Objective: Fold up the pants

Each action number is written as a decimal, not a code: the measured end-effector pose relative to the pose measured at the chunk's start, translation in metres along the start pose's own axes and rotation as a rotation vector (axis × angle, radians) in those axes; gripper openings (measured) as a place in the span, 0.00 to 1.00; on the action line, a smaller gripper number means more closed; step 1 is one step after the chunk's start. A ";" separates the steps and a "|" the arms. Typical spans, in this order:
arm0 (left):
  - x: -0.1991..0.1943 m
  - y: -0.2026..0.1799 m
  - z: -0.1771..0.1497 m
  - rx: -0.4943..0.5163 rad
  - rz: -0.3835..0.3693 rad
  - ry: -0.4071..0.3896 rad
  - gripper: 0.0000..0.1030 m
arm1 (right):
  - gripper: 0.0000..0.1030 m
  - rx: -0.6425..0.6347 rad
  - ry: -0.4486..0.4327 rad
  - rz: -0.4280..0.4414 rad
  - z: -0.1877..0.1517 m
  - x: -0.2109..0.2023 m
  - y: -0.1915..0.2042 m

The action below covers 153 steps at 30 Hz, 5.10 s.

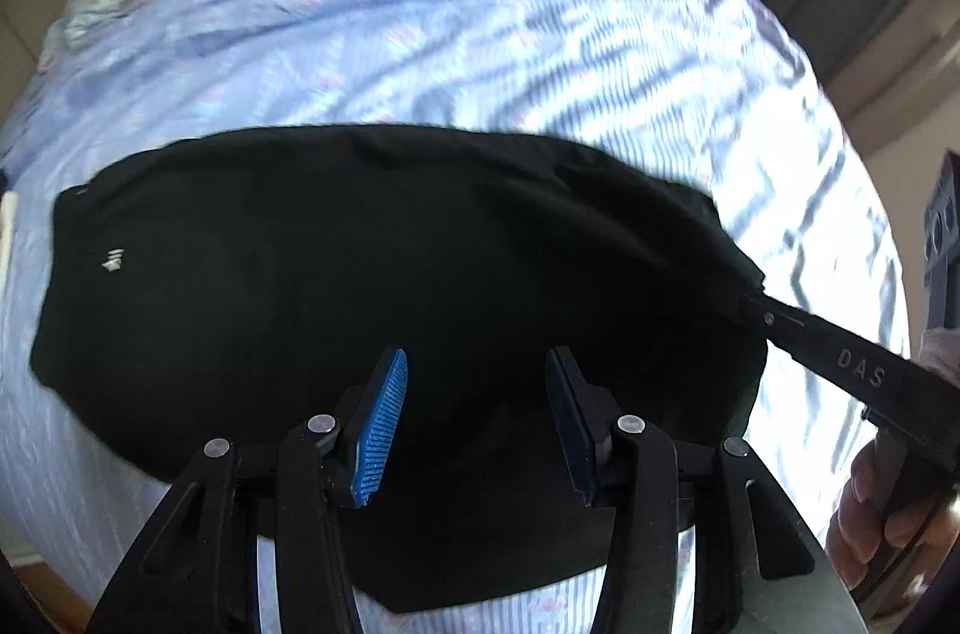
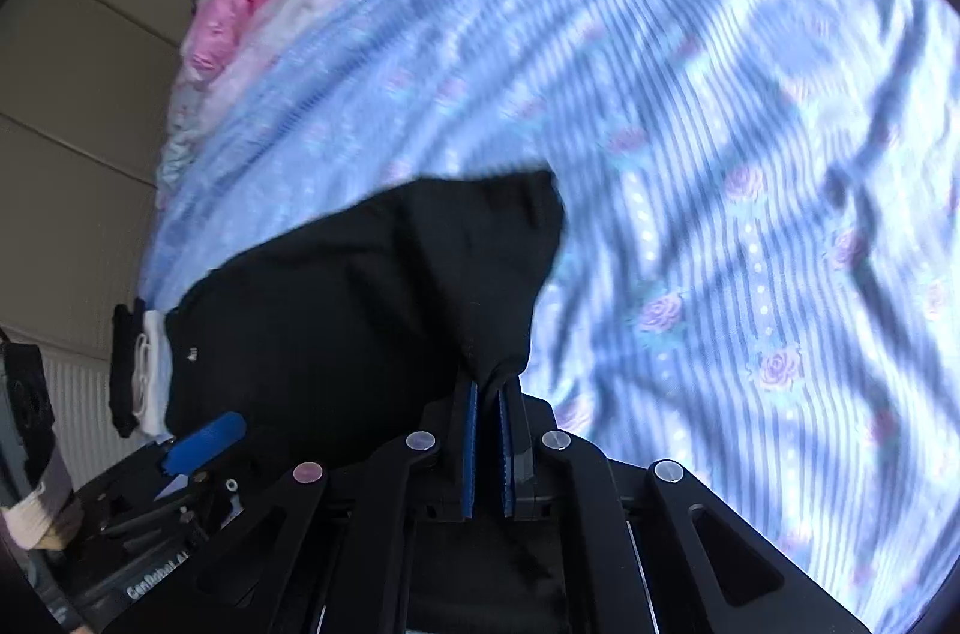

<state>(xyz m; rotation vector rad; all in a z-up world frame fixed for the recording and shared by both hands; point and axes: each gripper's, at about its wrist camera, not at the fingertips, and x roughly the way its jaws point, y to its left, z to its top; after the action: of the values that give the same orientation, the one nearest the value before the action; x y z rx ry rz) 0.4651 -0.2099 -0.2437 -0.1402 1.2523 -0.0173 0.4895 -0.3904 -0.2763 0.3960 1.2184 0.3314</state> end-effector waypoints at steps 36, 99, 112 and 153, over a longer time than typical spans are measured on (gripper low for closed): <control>-0.181 0.329 -0.045 -0.067 -0.006 -0.136 0.49 | 0.06 -0.208 -0.078 -0.022 -0.070 0.003 0.360; -0.056 0.398 -0.015 -0.073 -0.021 -0.017 0.74 | 0.15 0.090 0.258 -0.080 -0.068 0.218 0.337; -0.069 0.409 -0.015 -0.135 -0.013 -0.039 0.74 | 0.12 -0.163 0.108 -0.091 -0.004 0.193 0.416; 0.018 0.306 0.080 0.364 -0.121 0.019 0.76 | 0.52 0.008 -0.038 -0.334 -0.013 0.102 0.241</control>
<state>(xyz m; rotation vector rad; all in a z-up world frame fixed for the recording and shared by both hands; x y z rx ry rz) 0.5272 0.0995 -0.2712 0.0999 1.2384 -0.3503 0.5005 -0.1295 -0.2536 0.1996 1.2255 0.0318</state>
